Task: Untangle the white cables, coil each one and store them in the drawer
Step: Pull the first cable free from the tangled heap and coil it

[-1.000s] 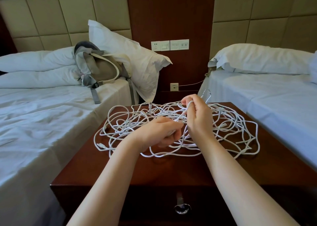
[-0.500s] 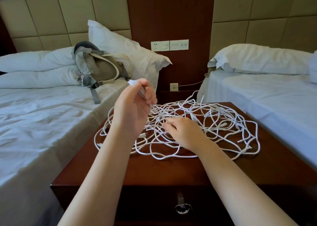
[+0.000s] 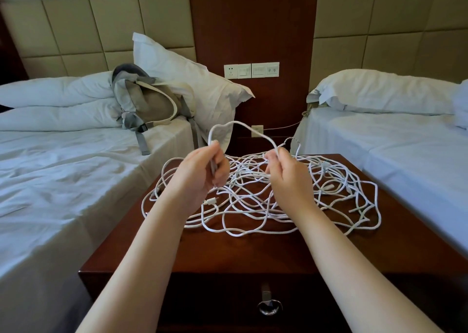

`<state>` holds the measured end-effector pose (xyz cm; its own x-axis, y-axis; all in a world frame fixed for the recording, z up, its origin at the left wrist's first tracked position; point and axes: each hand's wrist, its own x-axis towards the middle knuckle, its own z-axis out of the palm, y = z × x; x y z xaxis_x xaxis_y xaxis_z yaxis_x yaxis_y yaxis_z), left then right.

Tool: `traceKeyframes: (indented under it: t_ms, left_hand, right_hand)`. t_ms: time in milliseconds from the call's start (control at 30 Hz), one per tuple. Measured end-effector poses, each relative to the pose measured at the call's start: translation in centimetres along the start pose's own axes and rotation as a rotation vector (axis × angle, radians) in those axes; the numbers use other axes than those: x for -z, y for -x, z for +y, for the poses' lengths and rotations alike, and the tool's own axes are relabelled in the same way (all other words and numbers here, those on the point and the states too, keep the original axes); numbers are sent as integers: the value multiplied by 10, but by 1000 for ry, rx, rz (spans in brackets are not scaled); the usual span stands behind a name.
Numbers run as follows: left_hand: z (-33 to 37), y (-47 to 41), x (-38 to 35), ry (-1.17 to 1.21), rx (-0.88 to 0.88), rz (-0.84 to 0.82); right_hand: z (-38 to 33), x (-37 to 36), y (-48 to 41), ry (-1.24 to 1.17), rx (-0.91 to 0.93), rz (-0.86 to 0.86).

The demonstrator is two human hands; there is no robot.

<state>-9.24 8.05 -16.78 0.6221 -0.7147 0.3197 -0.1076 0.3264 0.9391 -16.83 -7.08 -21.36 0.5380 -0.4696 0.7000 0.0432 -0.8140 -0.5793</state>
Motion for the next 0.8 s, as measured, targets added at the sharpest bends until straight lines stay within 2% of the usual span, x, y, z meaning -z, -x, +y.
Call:
traceKeyframes:
  t_ms: [133, 200, 300, 400, 500, 800]
  left_hand:
    - [-1, 6, 0, -75, 148, -163]
    - [-1, 10, 2, -79, 182, -208]
    - [1, 18, 1, -82, 237, -244]
    - [3, 25, -1, -88, 293, -308]
    - [5, 30, -2, -70, 336, -404]
    - [7, 41, -10, 148, 383, -622]
  right_hand:
    - [2, 13, -3, 21, -63, 4]
    - [5, 19, -3, 152, -66, -16]
    - [-2, 29, -3, 333, 114, -112]
    - [-22, 34, -1, 148, 305, -177]
    - [-42, 37, 7, -155, 278, -319]
    - [-41, 48, 28, -262, 227, -473]
